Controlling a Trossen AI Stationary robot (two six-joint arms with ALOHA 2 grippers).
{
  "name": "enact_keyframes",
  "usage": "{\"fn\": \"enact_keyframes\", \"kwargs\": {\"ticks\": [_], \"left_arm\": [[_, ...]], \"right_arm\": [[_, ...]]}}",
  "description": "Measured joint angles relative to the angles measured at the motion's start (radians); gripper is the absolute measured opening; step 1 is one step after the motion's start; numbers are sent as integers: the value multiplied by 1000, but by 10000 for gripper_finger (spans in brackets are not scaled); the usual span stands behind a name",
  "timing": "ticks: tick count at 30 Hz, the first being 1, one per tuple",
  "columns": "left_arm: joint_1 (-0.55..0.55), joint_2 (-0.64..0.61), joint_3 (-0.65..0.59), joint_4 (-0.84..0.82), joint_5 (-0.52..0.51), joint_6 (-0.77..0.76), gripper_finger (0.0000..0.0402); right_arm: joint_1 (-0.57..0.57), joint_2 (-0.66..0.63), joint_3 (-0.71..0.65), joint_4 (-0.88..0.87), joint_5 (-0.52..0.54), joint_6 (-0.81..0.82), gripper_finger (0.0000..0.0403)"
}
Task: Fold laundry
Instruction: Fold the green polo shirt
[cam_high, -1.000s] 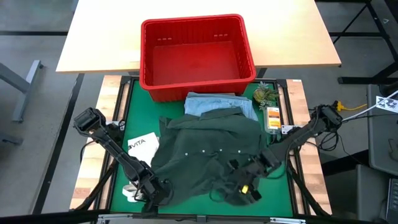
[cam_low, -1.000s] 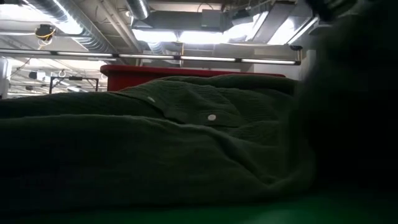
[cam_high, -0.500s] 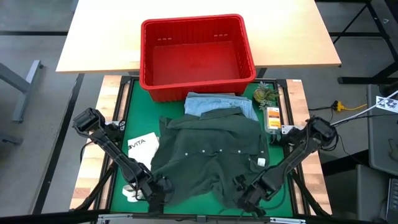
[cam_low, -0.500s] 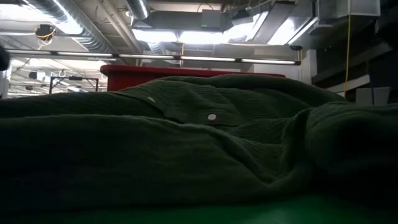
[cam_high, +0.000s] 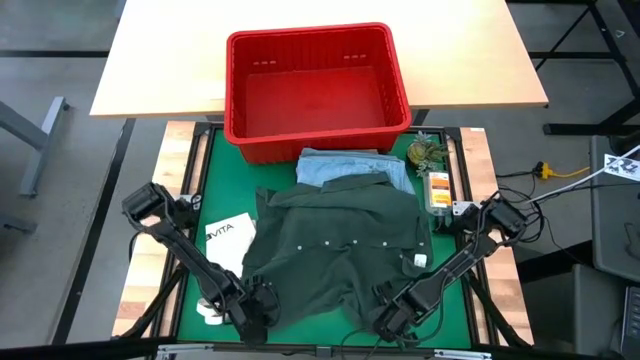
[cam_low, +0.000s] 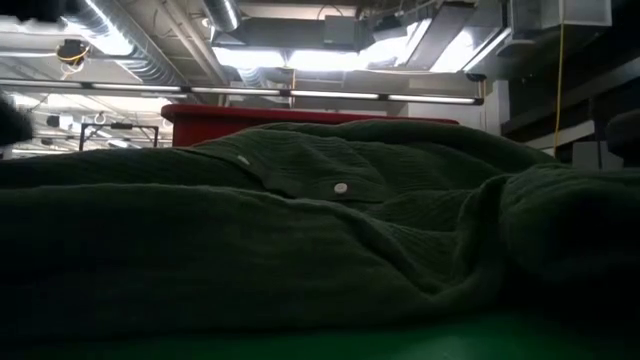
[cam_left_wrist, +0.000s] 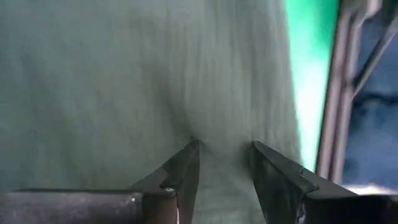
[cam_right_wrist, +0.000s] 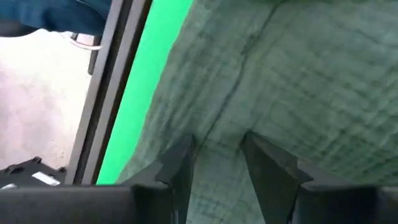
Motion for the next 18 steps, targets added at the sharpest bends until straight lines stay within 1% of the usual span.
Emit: {"fn": "enact_keyframes", "kwargs": {"ticks": [3, 4, 8, 10, 18], "left_arm": [[-13, 32, 0, -2, 54, 0, 132], [-16, 34, 2, -2, 87, 0, 131], [-25, 37, 5, -9, 171, 0, 128], [-34, 36, 5, -14, 219, 1, 128], [-40, 38, 3, -21, 363, 1, 128]], "right_arm": [[5, -1, 0, 1, -38, -3, 147], [11, -1, 0, 1, -59, -2, 147], [38, 1, -2, -7, -196, -2, 147], [54, 2, -2, -13, -237, -2, 147], [90, 4, -3, -15, -282, -2, 147]]}}
